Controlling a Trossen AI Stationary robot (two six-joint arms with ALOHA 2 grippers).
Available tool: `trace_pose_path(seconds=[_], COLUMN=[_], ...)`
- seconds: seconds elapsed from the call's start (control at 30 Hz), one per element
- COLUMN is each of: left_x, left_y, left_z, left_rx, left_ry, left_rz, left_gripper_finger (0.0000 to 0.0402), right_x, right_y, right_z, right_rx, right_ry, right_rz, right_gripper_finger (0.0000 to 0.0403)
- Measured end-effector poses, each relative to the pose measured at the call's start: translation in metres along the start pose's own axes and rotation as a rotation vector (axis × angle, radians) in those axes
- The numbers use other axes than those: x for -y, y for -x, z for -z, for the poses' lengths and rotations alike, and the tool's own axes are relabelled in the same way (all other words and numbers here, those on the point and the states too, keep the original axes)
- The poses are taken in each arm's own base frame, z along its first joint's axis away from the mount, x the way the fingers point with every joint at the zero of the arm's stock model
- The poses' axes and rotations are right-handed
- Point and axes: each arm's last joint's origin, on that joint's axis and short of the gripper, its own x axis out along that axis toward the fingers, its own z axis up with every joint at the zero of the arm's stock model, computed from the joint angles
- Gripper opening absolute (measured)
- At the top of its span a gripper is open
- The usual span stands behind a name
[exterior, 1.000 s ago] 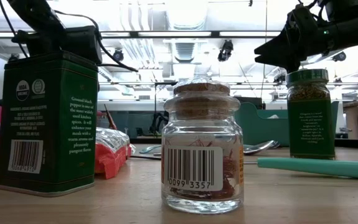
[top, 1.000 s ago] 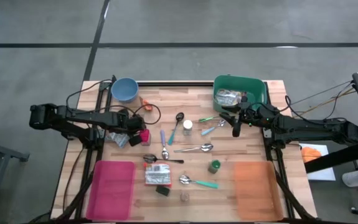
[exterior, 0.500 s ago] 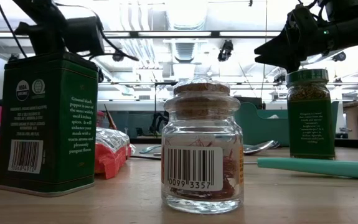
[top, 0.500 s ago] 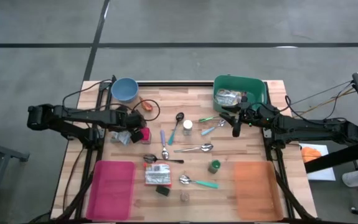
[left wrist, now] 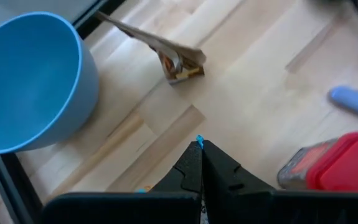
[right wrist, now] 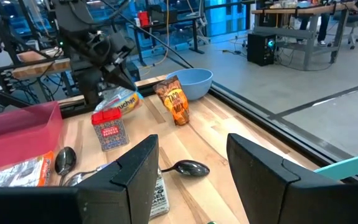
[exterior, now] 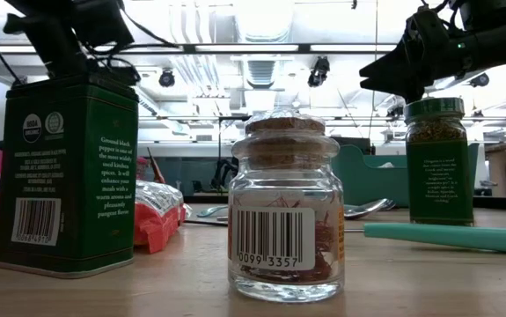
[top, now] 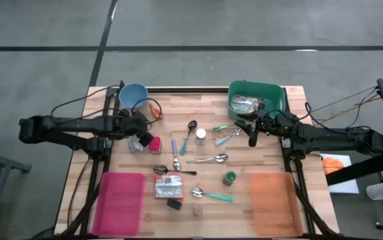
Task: Pick & Place Food Item
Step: Put the blue noodle pack into the green bin
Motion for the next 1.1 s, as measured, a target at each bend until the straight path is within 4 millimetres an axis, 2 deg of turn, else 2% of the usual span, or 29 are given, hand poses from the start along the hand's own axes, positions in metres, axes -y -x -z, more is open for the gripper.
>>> trace_pose_path(seconds=[0.47,1.1], left_x=[-0.004,-0.028], left_y=[0.005,0.027], left_z=[-0.005,-0.019], left_rx=[0.068,0.274], left_ry=[0.070,0.199], left_rz=[0.018,0.060], left_gripper_finger=[0.0000,0.0000], right_x=[0.000,0.000], right_y=[0.000,0.000], right_z=[0.000,0.000], right_rx=[0.000,0.000], right_ry=[0.000,0.000], right_rz=[0.000,-0.001], right_gripper_finger=[0.0187,0.0187])
